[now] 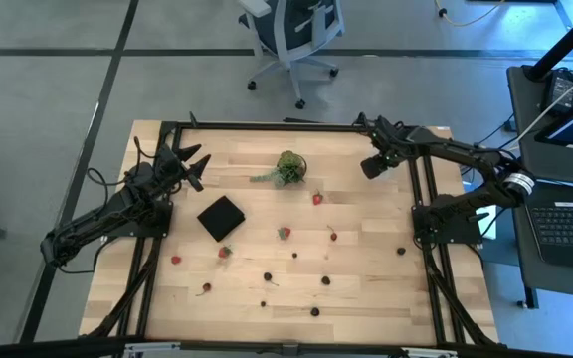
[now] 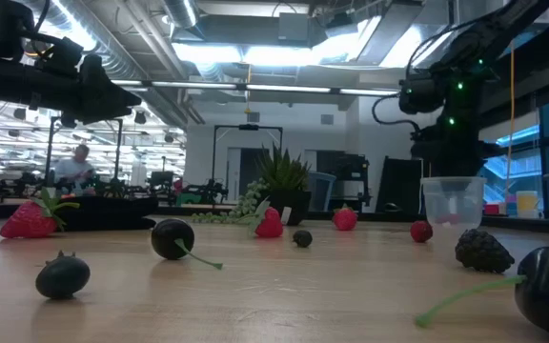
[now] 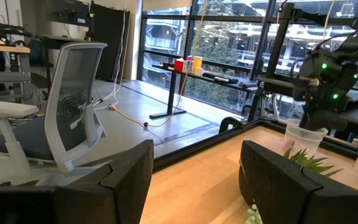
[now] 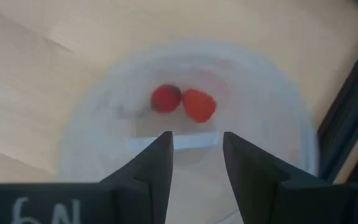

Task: Pick and placing Produce into tupperware
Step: Put the right blackberry into the bin

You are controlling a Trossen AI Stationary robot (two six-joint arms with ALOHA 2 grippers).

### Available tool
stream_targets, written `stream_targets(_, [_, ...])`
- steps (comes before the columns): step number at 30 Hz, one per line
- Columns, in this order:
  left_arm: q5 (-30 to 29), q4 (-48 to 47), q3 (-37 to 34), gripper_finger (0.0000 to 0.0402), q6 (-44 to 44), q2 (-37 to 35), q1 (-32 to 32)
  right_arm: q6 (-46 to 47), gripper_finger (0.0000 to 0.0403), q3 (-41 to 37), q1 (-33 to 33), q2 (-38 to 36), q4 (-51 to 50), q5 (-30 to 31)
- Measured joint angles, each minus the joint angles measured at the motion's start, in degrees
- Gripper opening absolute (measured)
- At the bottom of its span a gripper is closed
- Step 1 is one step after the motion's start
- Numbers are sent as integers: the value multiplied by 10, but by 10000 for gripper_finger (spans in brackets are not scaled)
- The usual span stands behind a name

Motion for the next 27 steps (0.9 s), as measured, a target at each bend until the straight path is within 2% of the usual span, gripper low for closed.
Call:
stream_targets(7, [0,0,0,236,0,0,0,-54,144,80,32,-44,-80,-5])
stream_targets(13, [0,0,0,236,0,0,0,-60,145,116,111,-94,-183,-22])
stream_targets(18, [0,0,0,236,0,0,0,47,145,116,211,-140,-247,-96])
stream_targets(23, [0,0,0,236,0,0,0,145,145,116,326,-176,-302,-97])
stream_targets(27, [0,0,0,236,0,0,0,195,145,113,407,-195,-304,-94])
